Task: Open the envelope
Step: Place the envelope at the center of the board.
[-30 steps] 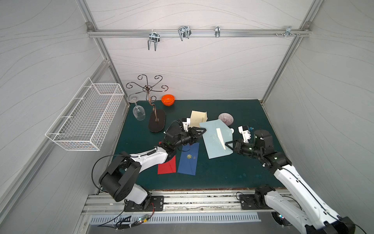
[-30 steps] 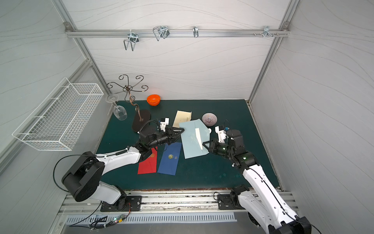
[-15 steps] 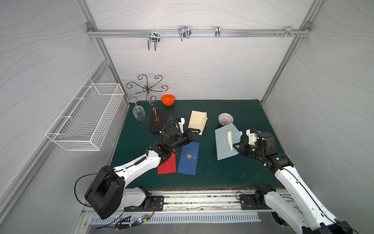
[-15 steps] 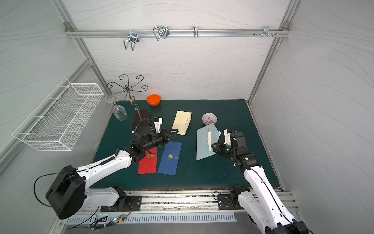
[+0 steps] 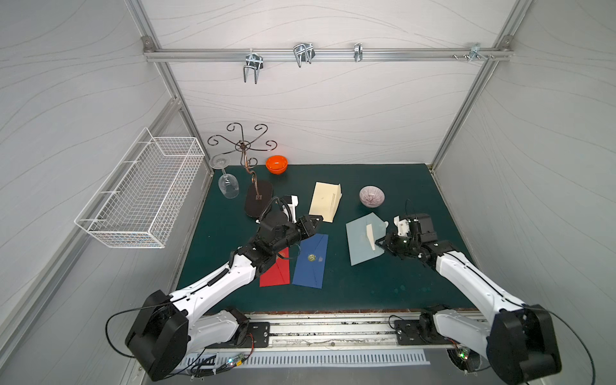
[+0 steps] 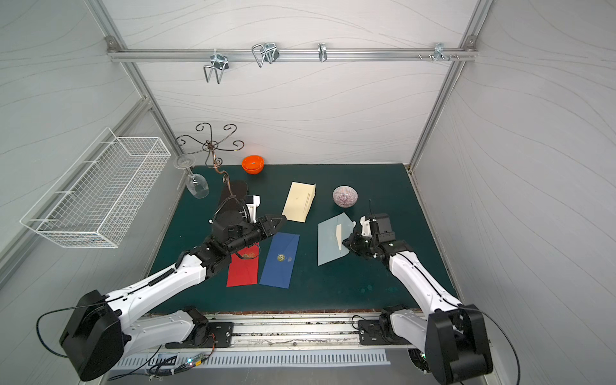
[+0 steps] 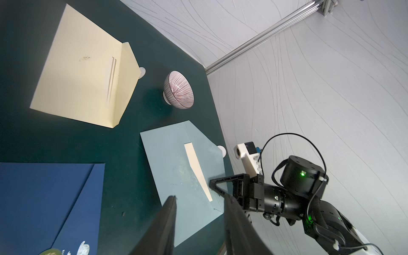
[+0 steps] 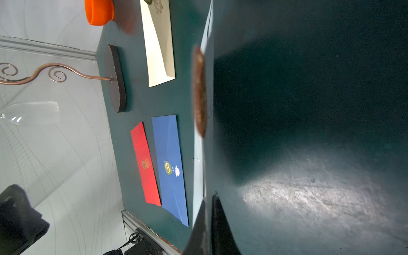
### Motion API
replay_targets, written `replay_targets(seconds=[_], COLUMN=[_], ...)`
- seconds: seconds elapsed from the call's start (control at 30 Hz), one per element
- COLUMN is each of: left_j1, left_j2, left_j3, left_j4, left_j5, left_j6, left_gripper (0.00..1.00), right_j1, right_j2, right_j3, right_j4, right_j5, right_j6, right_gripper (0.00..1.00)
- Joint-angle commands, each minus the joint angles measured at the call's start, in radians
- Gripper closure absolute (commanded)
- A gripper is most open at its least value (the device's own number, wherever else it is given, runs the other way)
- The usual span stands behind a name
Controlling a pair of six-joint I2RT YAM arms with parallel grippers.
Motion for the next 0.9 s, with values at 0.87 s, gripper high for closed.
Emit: replay_targets(seconds=[0.87], left_j1=[0.004], left_j2=[-0.026], left_j3=[-0.039], left_j4=[0.064], left_j5=[-0.054], left_j6=[0.052], left_gripper=[0.62], right_j1=[-0.071], right_j2=[0.209], right_j3=[-0.016], right_j4=[0.081], right_j5=[0.013], right_j6=[-0.137], right_gripper=[0.71])
